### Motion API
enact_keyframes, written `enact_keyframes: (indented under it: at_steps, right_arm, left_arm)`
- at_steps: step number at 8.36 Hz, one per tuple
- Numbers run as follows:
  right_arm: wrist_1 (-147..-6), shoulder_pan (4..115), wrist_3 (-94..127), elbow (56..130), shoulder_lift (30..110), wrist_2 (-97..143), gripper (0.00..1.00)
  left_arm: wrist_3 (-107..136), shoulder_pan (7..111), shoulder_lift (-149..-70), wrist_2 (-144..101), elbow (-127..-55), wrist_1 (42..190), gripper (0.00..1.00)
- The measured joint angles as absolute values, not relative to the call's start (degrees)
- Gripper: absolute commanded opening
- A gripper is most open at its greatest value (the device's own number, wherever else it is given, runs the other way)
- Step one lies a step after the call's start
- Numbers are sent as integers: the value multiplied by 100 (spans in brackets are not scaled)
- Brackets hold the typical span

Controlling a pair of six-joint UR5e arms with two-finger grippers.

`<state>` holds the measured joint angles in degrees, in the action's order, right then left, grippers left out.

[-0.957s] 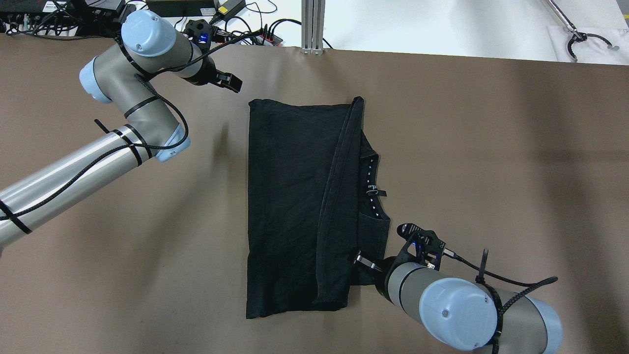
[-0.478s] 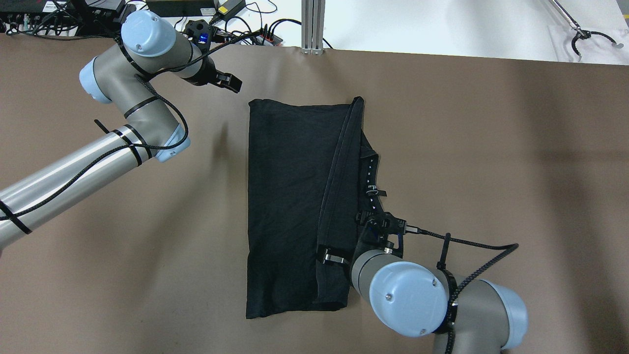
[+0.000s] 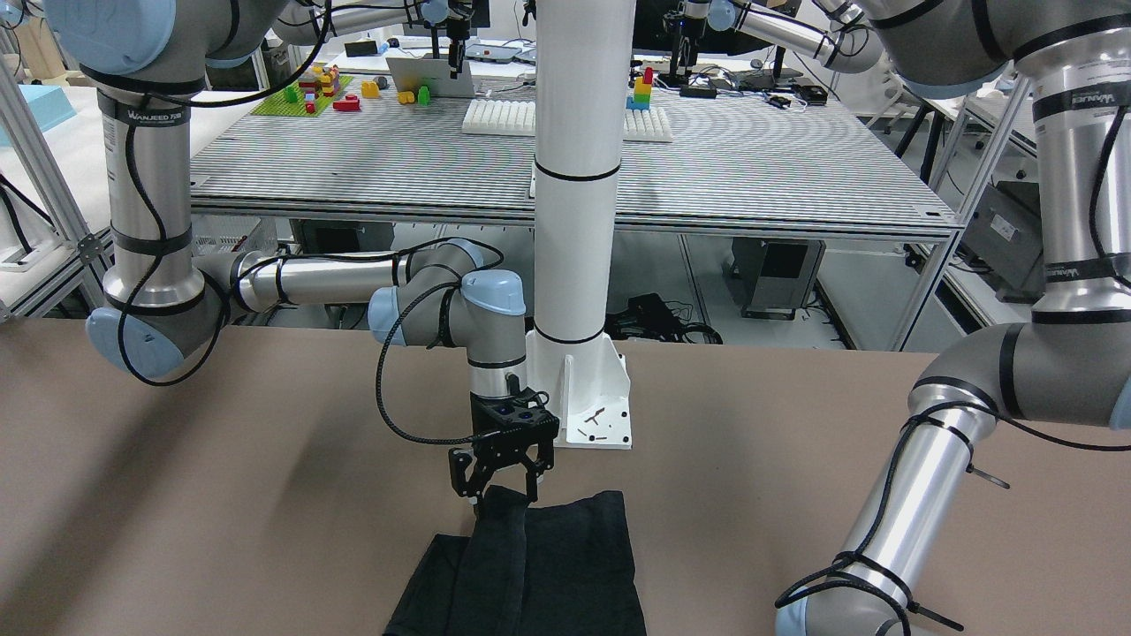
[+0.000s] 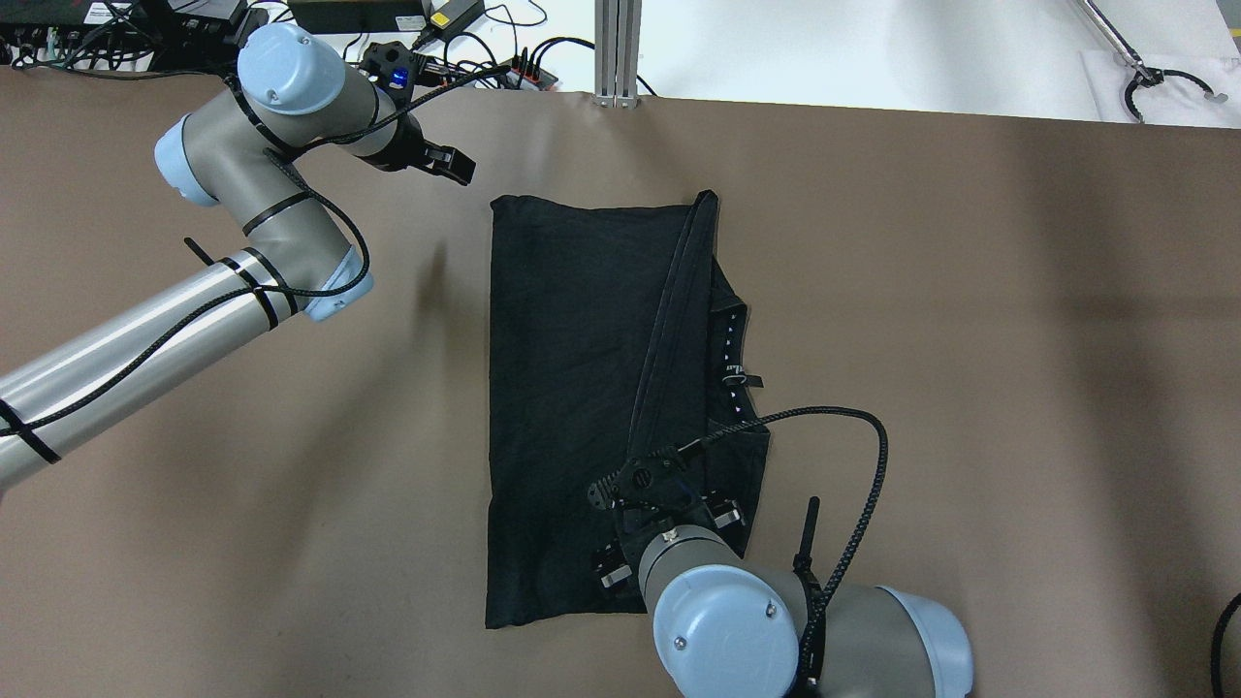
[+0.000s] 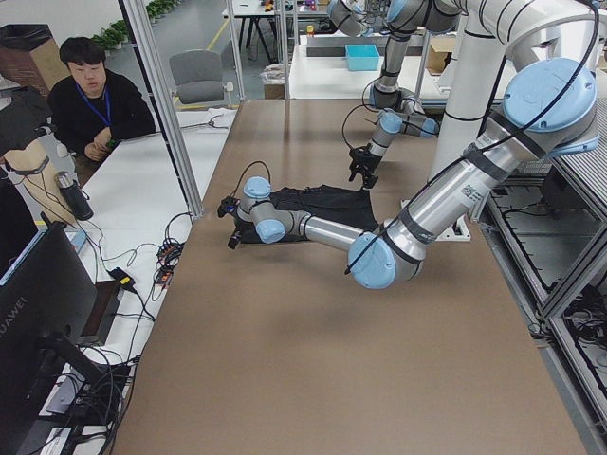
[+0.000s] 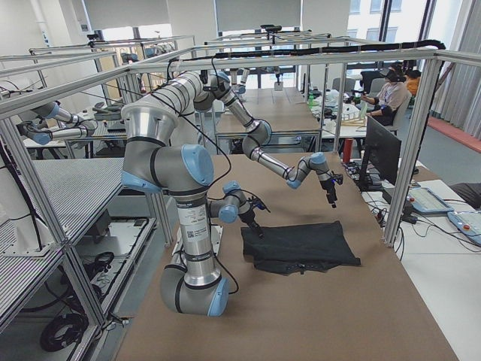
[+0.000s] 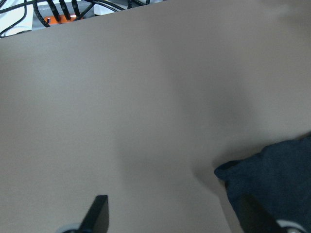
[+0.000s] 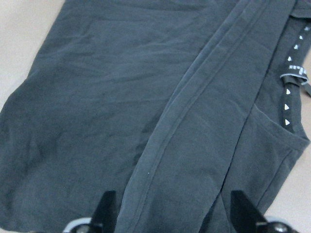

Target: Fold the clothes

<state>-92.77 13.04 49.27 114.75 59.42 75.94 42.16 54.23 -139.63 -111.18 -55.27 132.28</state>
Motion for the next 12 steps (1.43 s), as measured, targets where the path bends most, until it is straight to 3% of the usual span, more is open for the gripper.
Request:
enact_keyframes:
  at_steps: [5, 7, 8, 9, 10, 12]
  right_arm:
    - [-9290, 1102, 3859, 10978, 5629, 8307, 62]
    - [-9287, 1097, 3833, 10720, 5569, 8426, 47]
    - [-9287, 1094, 3832, 10656, 5566, 8439, 33]
    - [-9288, 1093, 3832, 10627, 5571, 8443, 8]
    - [-9289, 1094, 3838, 10616, 5598, 8445, 0]
    - [-9278, 1098, 3900, 10610, 5636, 8446, 0]
  left_arm:
    - [4300, 5423, -13742, -11118, -5736, 13236, 95]
    - [4325, 5423, -13648, -11118, -5803, 13240, 95]
    - [4360, 5422, -13634, -11115, -5812, 13243, 95]
    - [4384, 5417, -13628, -11112, -5815, 13244, 95]
    - [4395, 5412, -13626, -11110, -5817, 13245, 95]
    - [4402, 5406, -13623, -11109, -5818, 13245, 95]
